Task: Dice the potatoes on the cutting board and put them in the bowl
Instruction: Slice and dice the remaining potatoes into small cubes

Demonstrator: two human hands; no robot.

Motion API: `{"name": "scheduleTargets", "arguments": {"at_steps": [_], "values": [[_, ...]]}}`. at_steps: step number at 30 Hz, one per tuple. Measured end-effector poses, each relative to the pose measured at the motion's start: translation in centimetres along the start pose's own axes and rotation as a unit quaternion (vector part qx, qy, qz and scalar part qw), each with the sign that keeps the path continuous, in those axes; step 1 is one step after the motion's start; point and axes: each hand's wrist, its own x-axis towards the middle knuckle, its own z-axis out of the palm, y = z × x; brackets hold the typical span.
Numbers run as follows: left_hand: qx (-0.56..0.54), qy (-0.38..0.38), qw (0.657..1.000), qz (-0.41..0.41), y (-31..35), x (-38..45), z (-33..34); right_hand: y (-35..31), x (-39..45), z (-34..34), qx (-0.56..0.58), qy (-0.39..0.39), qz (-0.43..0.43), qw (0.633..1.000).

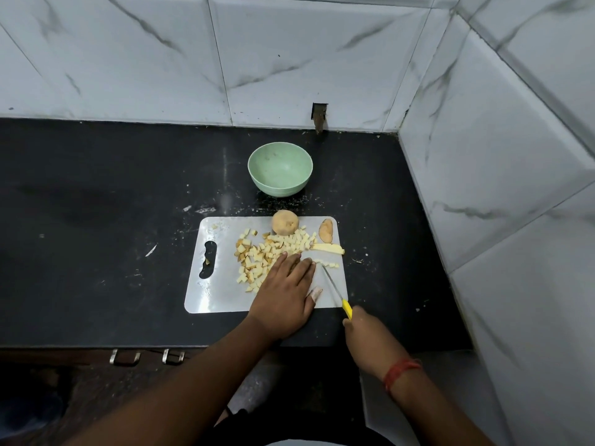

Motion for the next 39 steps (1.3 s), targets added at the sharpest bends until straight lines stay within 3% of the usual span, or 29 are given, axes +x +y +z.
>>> {"name": "scheduleTargets", "arguments": {"at_steps": [5,26,33,39], "values": [[-0.015,0.013,1.0,-0.014,0.0,-0.4,-0.1,-0.5,0.6,-0.5,0.002,0.032,-0.033,0.999],[-0.013,0.001,1.0,-0.027,0.0,-0.1,-0.2,-1.1,1.9,-0.7,-0.047,-0.049,0.003,0.998],[-0.016,-0.006,0.999,-0.032,0.0,-0.2,-0.2,-0.9,0.8,-1.0,-0.018,0.007,-0.044,0.999],[-0.015,0.001,0.999,-0.029,-0.1,-0.3,-0.1,-1.6,1.2,-1.0,-0.034,0.004,-0.044,0.998]]}}
